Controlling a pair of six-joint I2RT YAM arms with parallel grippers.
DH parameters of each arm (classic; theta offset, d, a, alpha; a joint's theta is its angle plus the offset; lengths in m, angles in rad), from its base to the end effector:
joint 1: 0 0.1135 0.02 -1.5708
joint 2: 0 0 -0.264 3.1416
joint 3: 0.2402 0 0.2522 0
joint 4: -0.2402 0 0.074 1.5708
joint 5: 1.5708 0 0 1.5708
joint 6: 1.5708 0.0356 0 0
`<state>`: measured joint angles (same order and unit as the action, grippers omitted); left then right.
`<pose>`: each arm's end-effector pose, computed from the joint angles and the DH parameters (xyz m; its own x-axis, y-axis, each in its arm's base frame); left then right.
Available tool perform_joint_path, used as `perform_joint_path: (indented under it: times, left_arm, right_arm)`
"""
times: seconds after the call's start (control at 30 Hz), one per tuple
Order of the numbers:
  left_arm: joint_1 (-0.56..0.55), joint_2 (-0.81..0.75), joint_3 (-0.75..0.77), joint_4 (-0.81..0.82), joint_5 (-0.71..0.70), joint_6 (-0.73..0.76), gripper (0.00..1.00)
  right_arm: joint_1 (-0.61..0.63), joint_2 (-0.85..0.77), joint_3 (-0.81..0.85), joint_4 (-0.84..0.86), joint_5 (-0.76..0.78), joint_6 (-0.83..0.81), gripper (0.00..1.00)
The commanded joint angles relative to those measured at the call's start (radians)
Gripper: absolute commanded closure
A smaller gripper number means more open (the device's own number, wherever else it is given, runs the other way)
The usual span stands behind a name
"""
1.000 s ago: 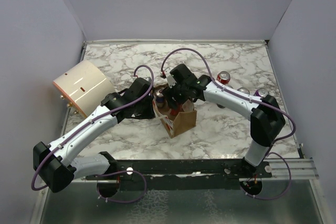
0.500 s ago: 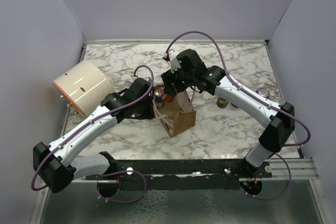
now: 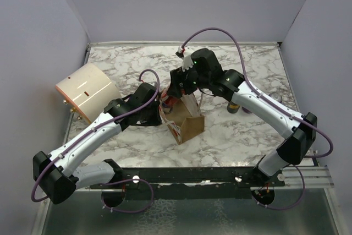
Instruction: Take the beverage out of the canvas bag
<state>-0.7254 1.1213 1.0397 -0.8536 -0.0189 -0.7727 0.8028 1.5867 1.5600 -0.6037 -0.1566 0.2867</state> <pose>0.1646 -0.1450 0.3029 -0.8883 -0.1451 -0.4357 0.0486 0.9137 -0.4035 0.2453 0.2620 0.3666 -0.6185 -0.2383 -0.7488 -0.6496 0.6912 0.3166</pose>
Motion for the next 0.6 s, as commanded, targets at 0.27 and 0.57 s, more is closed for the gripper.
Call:
perform_joint_path:
  times: [0.27, 0.57]
  left_arm:
    - [0.006, -0.014, -0.006, 0.015, 0.013, -0.01, 0.9]
    - [0.006, 0.024, 0.021, 0.014, 0.014, 0.017, 0.9]
  right_arm:
    - [-0.004, -0.258, -0.018, 0.217, 0.421, -0.111, 0.98]
    - [-0.005, -0.439, -0.24, 0.422, 0.831, -0.282, 0.98]
